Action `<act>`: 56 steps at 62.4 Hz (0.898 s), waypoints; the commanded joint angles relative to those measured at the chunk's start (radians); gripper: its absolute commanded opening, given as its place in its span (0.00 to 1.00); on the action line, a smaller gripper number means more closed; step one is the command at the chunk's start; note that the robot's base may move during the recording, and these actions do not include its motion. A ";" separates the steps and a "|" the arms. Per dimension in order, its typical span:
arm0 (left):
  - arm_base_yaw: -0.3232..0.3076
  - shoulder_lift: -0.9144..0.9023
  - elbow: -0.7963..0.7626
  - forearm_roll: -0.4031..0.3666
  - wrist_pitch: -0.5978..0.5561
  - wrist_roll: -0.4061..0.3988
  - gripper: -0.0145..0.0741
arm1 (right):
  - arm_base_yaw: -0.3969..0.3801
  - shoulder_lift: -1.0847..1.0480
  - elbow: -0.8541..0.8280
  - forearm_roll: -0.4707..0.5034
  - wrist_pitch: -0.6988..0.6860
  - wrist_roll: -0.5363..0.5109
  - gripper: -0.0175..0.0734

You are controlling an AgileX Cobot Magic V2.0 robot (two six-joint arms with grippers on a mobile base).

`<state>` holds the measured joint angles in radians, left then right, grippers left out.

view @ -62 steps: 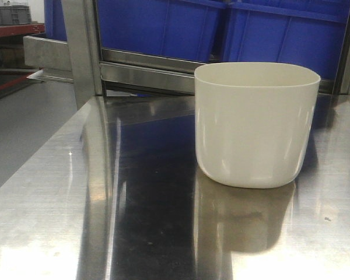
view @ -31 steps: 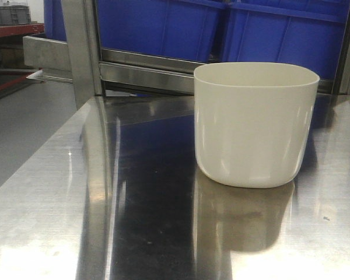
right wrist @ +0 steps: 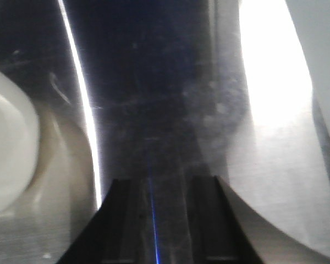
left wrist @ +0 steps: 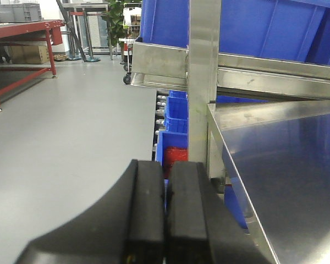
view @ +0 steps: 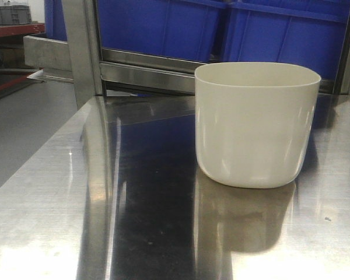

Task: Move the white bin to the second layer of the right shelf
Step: 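Close the right gripper on the white bin's rim and lift it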

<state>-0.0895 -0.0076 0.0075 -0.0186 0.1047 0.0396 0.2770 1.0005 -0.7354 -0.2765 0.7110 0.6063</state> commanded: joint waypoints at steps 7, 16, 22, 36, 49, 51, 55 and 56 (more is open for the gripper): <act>0.002 -0.019 0.029 -0.008 -0.083 -0.005 0.26 | 0.111 0.091 -0.222 -0.027 0.095 0.029 0.57; 0.002 -0.019 0.029 -0.008 -0.083 -0.005 0.26 | 0.151 0.194 -0.394 0.003 0.233 0.055 0.57; 0.002 -0.019 0.029 -0.008 -0.083 -0.005 0.26 | 0.169 0.262 -0.499 0.015 0.304 0.056 0.57; 0.002 -0.019 0.029 -0.008 -0.083 -0.005 0.26 | 0.206 0.412 -0.643 0.029 0.380 0.056 0.57; 0.002 -0.019 0.029 -0.008 -0.083 -0.005 0.26 | 0.210 0.464 -0.649 0.073 0.333 0.056 0.57; 0.002 -0.019 0.029 -0.008 -0.083 -0.005 0.26 | 0.210 0.468 -0.649 0.072 0.332 0.056 0.57; 0.002 -0.019 0.029 -0.008 -0.083 -0.005 0.26 | 0.209 0.477 -0.649 0.071 0.329 0.056 0.57; 0.002 -0.019 0.029 -0.008 -0.083 -0.005 0.26 | 0.208 0.479 -0.649 0.071 0.329 0.056 0.57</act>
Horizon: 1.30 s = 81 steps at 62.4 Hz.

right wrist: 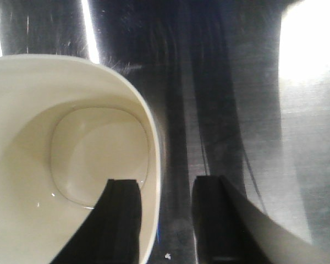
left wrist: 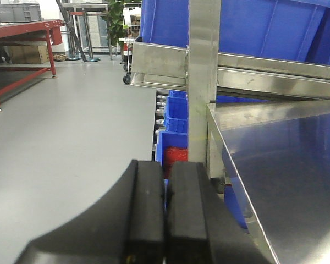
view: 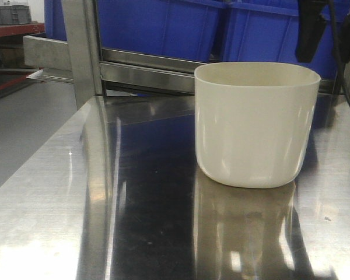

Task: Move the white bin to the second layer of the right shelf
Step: 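Close the right gripper on the white bin's rim and lift it, then raise the held white bin off the table with the right gripper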

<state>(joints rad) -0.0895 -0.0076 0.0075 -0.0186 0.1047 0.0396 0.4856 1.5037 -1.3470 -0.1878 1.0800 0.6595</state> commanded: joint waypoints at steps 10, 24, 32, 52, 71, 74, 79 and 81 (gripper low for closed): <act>0.002 -0.019 0.029 -0.008 -0.083 -0.005 0.26 | -0.001 -0.003 -0.034 -0.018 -0.065 0.003 0.57; 0.002 -0.019 0.029 -0.008 -0.083 -0.005 0.26 | -0.010 0.042 -0.009 -0.018 -0.091 0.003 0.57; 0.002 -0.019 0.029 -0.008 -0.083 -0.005 0.26 | -0.027 0.070 -0.008 -0.018 -0.101 0.003 0.57; 0.002 -0.019 0.029 -0.008 -0.083 -0.005 0.26 | -0.032 0.089 -0.007 -0.018 -0.107 0.003 0.34; 0.002 -0.019 0.029 -0.008 -0.083 -0.005 0.26 | -0.044 0.012 -0.020 -0.014 -0.116 -0.036 0.25; 0.002 -0.019 0.029 -0.008 -0.083 -0.005 0.26 | -0.059 -0.013 -0.020 -0.007 -0.127 -0.073 0.25; 0.002 -0.019 0.029 -0.008 -0.083 -0.005 0.26 | -0.113 -0.059 -0.010 0.024 -0.131 -0.218 0.25; 0.002 -0.019 0.029 -0.008 -0.083 -0.005 0.26 | -0.133 -0.076 -0.003 0.032 -0.131 -0.267 0.25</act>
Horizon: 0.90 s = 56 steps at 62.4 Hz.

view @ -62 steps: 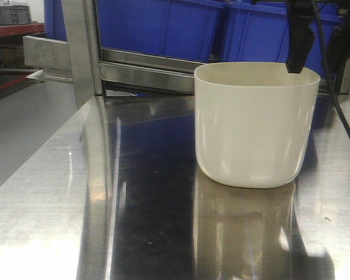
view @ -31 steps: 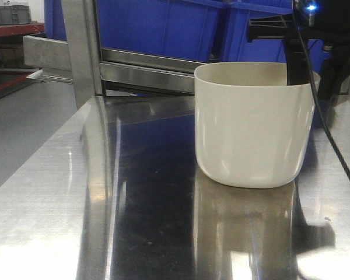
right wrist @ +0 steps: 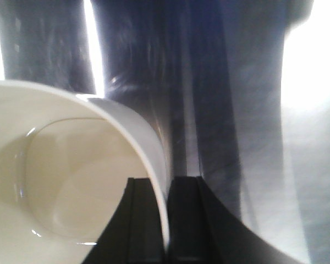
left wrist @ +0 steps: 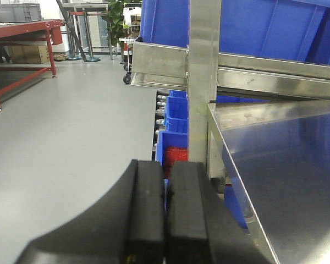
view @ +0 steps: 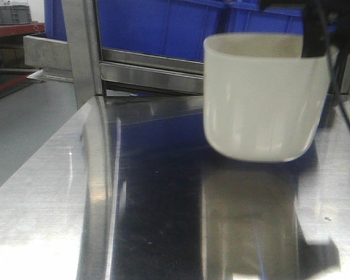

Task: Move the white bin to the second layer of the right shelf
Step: 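Raise the held white bin off the table with the right gripper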

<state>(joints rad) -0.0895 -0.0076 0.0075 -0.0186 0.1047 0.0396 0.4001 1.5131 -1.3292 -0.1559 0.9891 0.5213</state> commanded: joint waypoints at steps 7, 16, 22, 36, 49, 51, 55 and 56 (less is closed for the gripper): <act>0.002 -0.019 0.029 -0.008 -0.083 -0.005 0.26 | -0.141 -0.149 0.043 0.030 -0.054 -0.316 0.25; 0.002 -0.019 0.029 -0.008 -0.083 -0.005 0.26 | -0.269 -0.268 0.179 0.095 -0.147 -0.454 0.25; 0.002 -0.019 0.029 -0.008 -0.083 -0.005 0.26 | -0.320 -0.342 0.263 0.116 -0.229 -0.489 0.25; 0.002 -0.019 0.029 -0.008 -0.083 -0.005 0.26 | -0.341 -0.512 0.437 0.120 -0.327 -0.485 0.25; 0.002 -0.019 0.029 -0.008 -0.083 -0.005 0.26 | -0.341 -0.695 0.577 0.123 -0.382 -0.484 0.25; 0.002 -0.019 0.029 -0.008 -0.083 -0.005 0.26 | -0.341 -0.732 0.597 0.123 -0.382 -0.484 0.25; 0.002 -0.019 0.029 -0.008 -0.083 -0.005 0.26 | -0.341 -0.786 0.625 0.123 -0.382 -0.484 0.25; 0.002 -0.019 0.029 -0.008 -0.083 -0.005 0.26 | -0.341 -0.799 0.631 0.123 -0.382 -0.484 0.25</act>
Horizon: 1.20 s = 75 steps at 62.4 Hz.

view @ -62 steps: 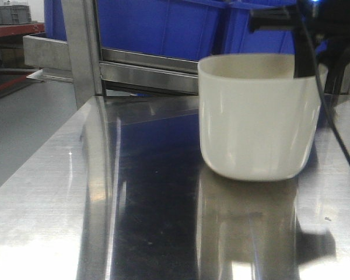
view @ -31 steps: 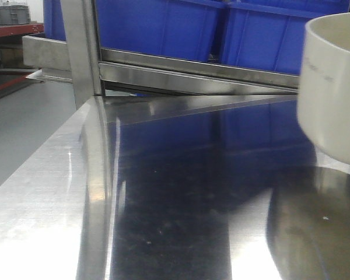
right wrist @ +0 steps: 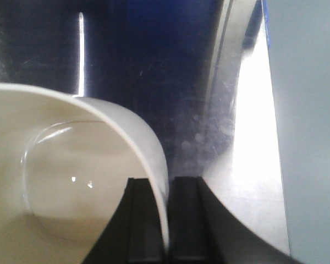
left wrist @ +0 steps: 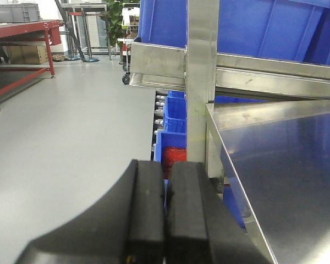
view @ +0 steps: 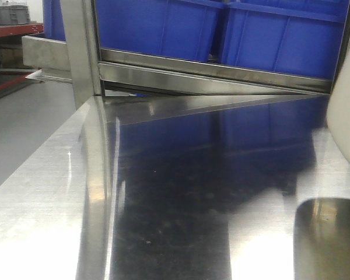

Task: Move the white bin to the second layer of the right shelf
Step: 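Raise the held white bin off the table with the right gripper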

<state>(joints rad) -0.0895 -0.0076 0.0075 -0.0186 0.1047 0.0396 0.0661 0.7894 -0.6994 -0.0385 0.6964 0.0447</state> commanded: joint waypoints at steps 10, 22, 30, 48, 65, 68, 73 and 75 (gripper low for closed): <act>0.002 -0.019 0.029 -0.008 -0.083 -0.005 0.26 | -0.007 -0.176 0.022 0.005 -0.085 -0.007 0.25; 0.002 -0.019 0.029 -0.008 -0.083 -0.005 0.26 | -0.007 -0.199 0.022 0.005 -0.078 -0.007 0.25; 0.002 -0.019 0.029 -0.008 -0.083 -0.005 0.26 | -0.007 -0.199 0.022 0.005 -0.068 -0.007 0.25; 0.002 -0.019 0.029 -0.008 -0.083 -0.005 0.26 | -0.007 -0.199 0.022 0.005 -0.068 -0.007 0.25; 0.002 -0.019 0.029 -0.008 -0.083 -0.005 0.26 | -0.007 -0.199 0.022 0.005 -0.068 -0.007 0.25; 0.002 -0.019 0.029 -0.008 -0.083 -0.005 0.26 | -0.007 -0.199 0.022 0.005 -0.068 -0.007 0.25; 0.002 -0.019 0.029 -0.008 -0.083 -0.005 0.26 | -0.007 -0.199 0.022 0.005 -0.068 -0.007 0.25; 0.002 -0.019 0.029 -0.008 -0.083 -0.005 0.26 | -0.007 -0.199 0.022 0.005 -0.068 -0.007 0.25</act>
<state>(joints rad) -0.0895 -0.0076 0.0075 -0.0186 0.1047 0.0396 0.0661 0.5939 -0.6457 -0.0385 0.7125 0.0432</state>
